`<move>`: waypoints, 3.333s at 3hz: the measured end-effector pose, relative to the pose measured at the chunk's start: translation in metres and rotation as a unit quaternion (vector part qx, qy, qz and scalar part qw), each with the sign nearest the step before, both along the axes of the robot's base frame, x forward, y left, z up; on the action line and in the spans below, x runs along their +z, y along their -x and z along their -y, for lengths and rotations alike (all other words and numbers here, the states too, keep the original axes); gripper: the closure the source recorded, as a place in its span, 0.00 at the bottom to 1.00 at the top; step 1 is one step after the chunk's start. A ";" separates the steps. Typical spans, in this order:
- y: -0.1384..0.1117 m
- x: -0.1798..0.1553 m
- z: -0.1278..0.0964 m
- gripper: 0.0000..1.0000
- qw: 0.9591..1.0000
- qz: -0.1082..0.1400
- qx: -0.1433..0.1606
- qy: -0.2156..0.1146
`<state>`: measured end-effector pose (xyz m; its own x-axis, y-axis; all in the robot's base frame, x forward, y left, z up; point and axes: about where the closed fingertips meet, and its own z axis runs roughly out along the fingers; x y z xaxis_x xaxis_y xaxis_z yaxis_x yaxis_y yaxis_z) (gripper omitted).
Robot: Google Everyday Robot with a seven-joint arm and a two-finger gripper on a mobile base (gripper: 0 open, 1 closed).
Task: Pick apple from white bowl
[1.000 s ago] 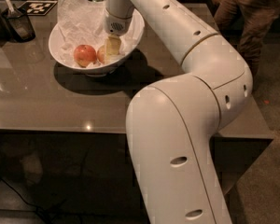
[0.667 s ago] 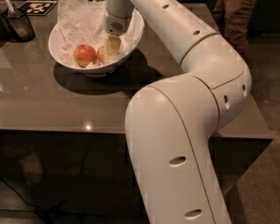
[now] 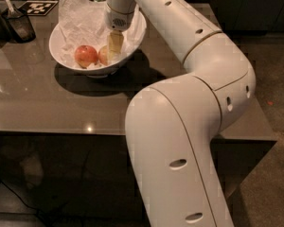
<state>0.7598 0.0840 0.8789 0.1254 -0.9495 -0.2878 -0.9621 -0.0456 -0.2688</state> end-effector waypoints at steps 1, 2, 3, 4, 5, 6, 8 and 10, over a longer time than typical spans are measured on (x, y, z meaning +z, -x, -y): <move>-0.001 -0.008 -0.004 0.00 1.000 -0.007 0.002 0.001; -0.001 -0.013 -0.006 0.00 1.000 -0.010 0.004 0.003; -0.001 -0.013 -0.006 0.19 1.000 -0.010 0.004 0.003; -0.001 -0.013 -0.006 0.43 1.000 -0.010 0.004 0.003; -0.001 -0.013 -0.006 0.66 1.000 -0.010 0.004 0.003; -0.001 -0.013 -0.006 0.89 1.000 -0.010 0.004 0.003; -0.002 -0.014 -0.006 1.00 1.000 -0.013 0.002 0.000; -0.003 0.016 0.005 1.00 0.999 0.023 -0.020 -0.038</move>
Offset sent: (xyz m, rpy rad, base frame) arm -0.0019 0.0062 -0.0170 -0.0208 0.0421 0.0167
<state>0.7625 0.0794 0.8952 0.1031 -0.9296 -0.3539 -0.9496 0.0139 -0.3131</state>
